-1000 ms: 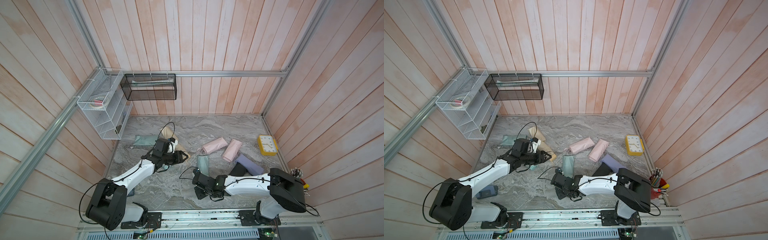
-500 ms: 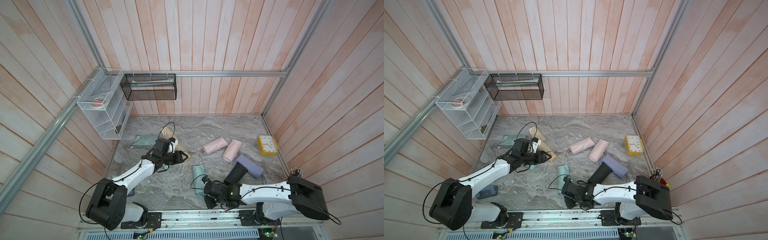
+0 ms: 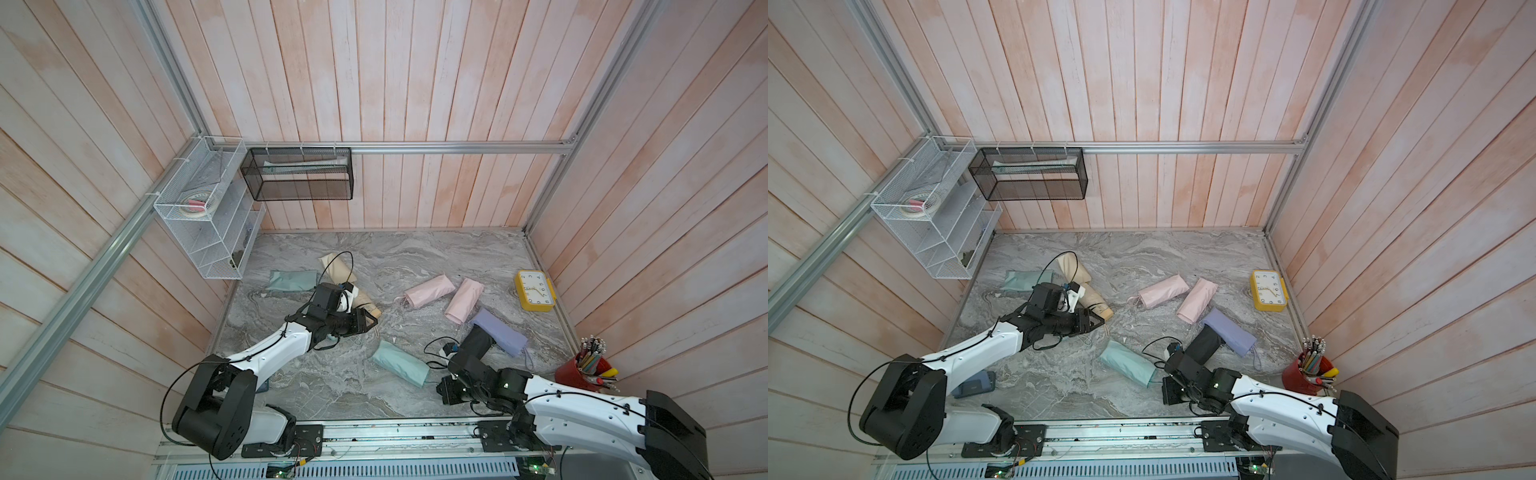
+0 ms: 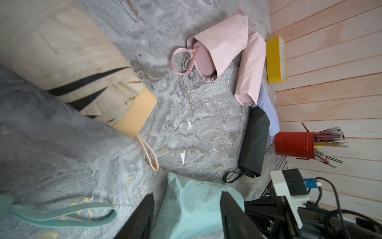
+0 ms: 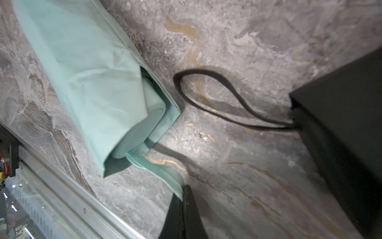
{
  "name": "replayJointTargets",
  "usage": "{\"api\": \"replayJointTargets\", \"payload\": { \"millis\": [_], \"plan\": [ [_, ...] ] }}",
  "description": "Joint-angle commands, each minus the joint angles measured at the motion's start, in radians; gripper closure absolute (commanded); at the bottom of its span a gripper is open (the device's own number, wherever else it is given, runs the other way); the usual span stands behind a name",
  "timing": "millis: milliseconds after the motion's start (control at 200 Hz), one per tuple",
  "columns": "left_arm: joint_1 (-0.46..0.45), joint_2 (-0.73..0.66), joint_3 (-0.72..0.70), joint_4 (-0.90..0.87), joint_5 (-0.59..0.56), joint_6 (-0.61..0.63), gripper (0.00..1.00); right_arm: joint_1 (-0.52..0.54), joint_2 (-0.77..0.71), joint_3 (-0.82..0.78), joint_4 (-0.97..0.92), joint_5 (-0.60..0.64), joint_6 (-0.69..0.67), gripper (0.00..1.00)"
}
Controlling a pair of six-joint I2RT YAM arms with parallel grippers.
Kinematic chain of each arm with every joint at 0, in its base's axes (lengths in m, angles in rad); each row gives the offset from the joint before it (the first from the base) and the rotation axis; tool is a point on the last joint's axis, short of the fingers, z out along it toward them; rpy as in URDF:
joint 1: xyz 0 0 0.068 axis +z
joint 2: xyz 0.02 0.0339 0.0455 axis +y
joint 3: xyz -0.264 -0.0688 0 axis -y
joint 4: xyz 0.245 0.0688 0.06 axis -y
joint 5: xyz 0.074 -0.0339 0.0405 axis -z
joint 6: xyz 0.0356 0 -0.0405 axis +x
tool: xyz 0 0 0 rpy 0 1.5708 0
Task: Take umbrellas out of sleeves
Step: Move the umbrella to the center of the board, then take out the umbrella from the umbrella sleeve.
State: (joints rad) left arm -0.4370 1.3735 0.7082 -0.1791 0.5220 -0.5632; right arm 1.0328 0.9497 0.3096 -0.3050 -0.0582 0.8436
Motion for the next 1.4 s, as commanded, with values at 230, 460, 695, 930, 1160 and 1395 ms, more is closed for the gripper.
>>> {"api": "replayJointTargets", "payload": {
  "millis": [230,460,695,930,1160,1395],
  "plan": [
    [-0.072,-0.154,-0.118,-0.180,-0.125,-0.027,0.63,-0.019,0.113,0.054,0.046,0.011,0.001,1.00],
    [-0.154,-0.187,-0.164,-0.229,-0.188,-0.038,0.63,-0.024,0.164,0.117,0.011,0.082,-0.021,1.00],
    [-0.211,-0.148,-0.153,-0.213,-0.251,0.015,0.57,-0.135,0.115,0.112,-0.036,0.078,-0.044,1.00],
    [-0.300,-0.130,-0.157,-0.184,-0.269,0.048,0.59,-0.214,0.052,0.094,-0.014,0.036,-0.067,1.00],
    [-0.427,-0.129,-0.157,-0.169,-0.312,0.068,0.59,-0.215,0.105,0.114,0.001,-0.008,-0.090,1.00],
    [-0.443,-0.087,-0.145,-0.195,-0.377,0.043,0.60,-0.216,0.122,0.125,0.024,-0.026,-0.096,1.00]
  ]
}}
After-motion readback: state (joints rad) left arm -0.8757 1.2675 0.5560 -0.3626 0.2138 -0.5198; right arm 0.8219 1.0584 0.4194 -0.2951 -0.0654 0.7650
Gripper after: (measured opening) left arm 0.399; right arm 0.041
